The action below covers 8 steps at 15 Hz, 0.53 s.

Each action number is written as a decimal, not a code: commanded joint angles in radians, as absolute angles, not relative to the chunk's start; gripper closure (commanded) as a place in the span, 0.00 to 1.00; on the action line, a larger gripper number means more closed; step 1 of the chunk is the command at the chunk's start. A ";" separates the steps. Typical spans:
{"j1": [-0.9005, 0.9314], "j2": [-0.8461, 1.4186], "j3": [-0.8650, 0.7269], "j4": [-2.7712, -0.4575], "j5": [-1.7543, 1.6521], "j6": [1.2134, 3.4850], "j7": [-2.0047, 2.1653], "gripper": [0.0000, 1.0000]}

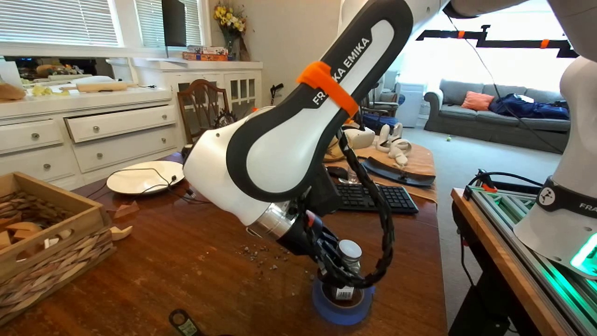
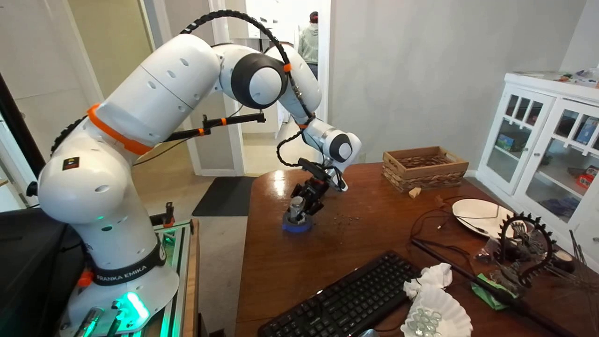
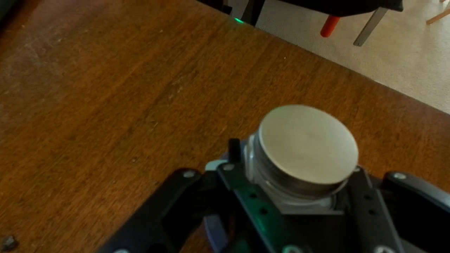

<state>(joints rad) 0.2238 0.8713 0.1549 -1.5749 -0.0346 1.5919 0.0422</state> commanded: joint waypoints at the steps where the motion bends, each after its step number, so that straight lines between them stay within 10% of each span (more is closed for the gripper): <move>1: 0.231 0.898 0.155 -1.539 -0.024 1.550 0.023 0.77; 8: 0.223 0.874 0.160 -1.516 -0.034 1.516 -0.027 0.77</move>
